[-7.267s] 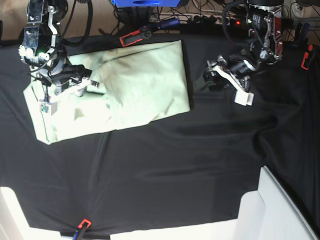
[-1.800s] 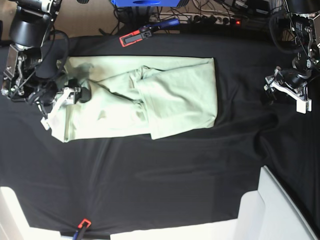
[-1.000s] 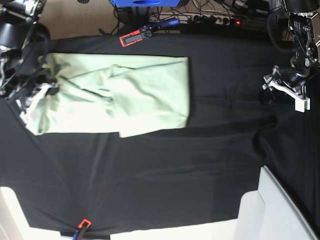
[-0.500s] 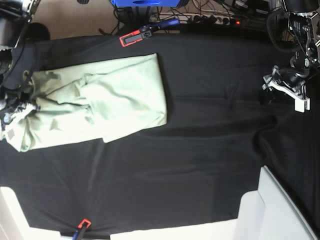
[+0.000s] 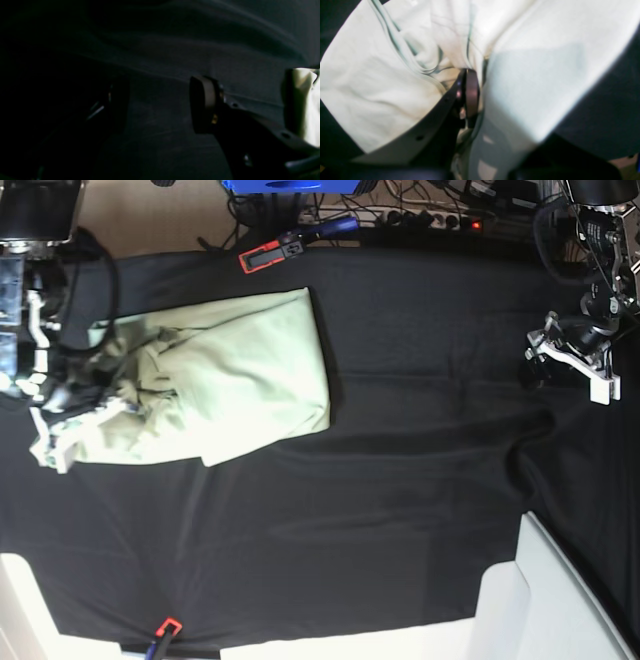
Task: Fold the T-shirt properly
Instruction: 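Lift the held shirt end with the right gripper and fold it over the stack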
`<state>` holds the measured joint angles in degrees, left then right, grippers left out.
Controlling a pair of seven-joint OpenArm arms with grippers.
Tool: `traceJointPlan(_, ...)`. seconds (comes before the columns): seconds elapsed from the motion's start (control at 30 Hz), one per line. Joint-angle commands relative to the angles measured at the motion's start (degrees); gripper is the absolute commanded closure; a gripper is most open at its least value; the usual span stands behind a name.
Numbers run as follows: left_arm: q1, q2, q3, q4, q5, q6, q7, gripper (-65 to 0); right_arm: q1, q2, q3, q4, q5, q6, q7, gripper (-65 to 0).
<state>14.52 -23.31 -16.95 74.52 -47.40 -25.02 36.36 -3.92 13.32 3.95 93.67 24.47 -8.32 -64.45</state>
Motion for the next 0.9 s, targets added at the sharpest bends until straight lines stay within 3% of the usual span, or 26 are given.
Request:
traceJointPlan(0.0, -0.24, -1.0, -0.41, 0.78, -0.82, -0.26, -1.24, -37.8, 0.8, 0.7, -1.44, 1.5, 0.72, -0.61, 0.75, -0.6)
traceJointPlan(0.17, -0.15, -1.0, -0.41, 0.78, -0.82, -0.26, -1.24, -37.8, 0.98, 0.79, -9.35, 1.94, 0.72, -7.55, 0.75, -0.6)
traceJointPlan(0.63, -0.15, -1.0, 0.03, 0.78, -0.82, -0.26, -1.24, -37.8, 4.76, 1.05, -28.25, 3.26, 0.63, -22.85, 0.4, -0.6)
traceJointPlan(0.73, -0.15, -1.0, 0.03, 0.78, -0.82, -0.26, -1.24, -37.8, 5.73, 1.05, -32.21, 2.99, 0.63, -25.13, 0.31, -0.6)
traceJointPlan(0.87, -0.15, -1.0, 0.03, 0.78, -0.82, -0.26, -1.24, -37.8, 5.81, 0.96, -34.41, 2.99, 0.63, -25.57, 0.31, -0.6)
